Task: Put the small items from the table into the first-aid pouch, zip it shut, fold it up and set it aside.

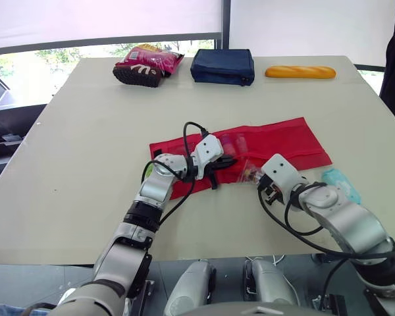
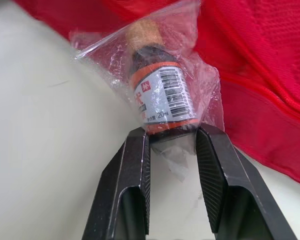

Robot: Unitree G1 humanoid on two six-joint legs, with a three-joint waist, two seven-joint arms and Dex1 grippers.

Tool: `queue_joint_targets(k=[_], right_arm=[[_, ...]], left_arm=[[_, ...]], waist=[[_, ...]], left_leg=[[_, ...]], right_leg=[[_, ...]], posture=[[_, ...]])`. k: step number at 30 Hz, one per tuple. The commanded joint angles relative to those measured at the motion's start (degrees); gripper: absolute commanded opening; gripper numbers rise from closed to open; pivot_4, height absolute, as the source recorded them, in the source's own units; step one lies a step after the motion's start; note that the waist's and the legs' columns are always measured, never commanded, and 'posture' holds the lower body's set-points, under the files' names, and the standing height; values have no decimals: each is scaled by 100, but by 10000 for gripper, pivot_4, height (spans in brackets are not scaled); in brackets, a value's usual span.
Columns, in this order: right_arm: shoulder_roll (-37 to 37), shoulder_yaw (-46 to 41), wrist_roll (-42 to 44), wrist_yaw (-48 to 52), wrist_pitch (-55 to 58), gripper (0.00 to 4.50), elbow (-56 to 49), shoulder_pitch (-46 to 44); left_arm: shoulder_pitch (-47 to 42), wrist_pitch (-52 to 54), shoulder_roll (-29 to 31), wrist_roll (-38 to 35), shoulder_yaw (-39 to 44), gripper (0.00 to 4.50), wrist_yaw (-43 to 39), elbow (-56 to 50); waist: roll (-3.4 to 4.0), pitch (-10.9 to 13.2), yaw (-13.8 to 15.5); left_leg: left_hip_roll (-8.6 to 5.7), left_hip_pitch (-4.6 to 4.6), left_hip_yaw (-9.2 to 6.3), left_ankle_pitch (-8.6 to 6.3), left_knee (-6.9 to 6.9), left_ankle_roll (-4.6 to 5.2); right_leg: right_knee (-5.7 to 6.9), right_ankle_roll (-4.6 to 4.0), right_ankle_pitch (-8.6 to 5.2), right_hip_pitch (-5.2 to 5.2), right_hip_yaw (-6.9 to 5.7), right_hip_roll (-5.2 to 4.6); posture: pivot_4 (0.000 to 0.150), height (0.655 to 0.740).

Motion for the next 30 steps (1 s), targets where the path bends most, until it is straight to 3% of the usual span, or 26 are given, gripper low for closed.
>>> queue_joint_targets(k=[1,14,30], right_arm=[[17,-49,91,24,-21,7966,-163,1],[1545,-1208,-348,-1176,450,7966,490,-348],[2554,-1026,-646,-1809,-101,7966,1377,-779]], left_arm=[[-82,-26,-33,-105,5,0,15,-210],[109,1,14,-177,-124,0,-199,-483],[104,-91,-88,-255,-277,0,-391,-555]], waist=[[0,0,1],[1,0,-2],[3,0,-28]], left_leg=[[0,0,0,0,0,0],[0,0,0,0,-1,0],[-1,0,2,1,-8,-3]], right_leg=[[0,0,0,0,0,0],[1,-1,0,-1,2,0],[3,-1,1,-8,8,3]], posture=[[1500,7390],[1500,7390],[1500,7390]])
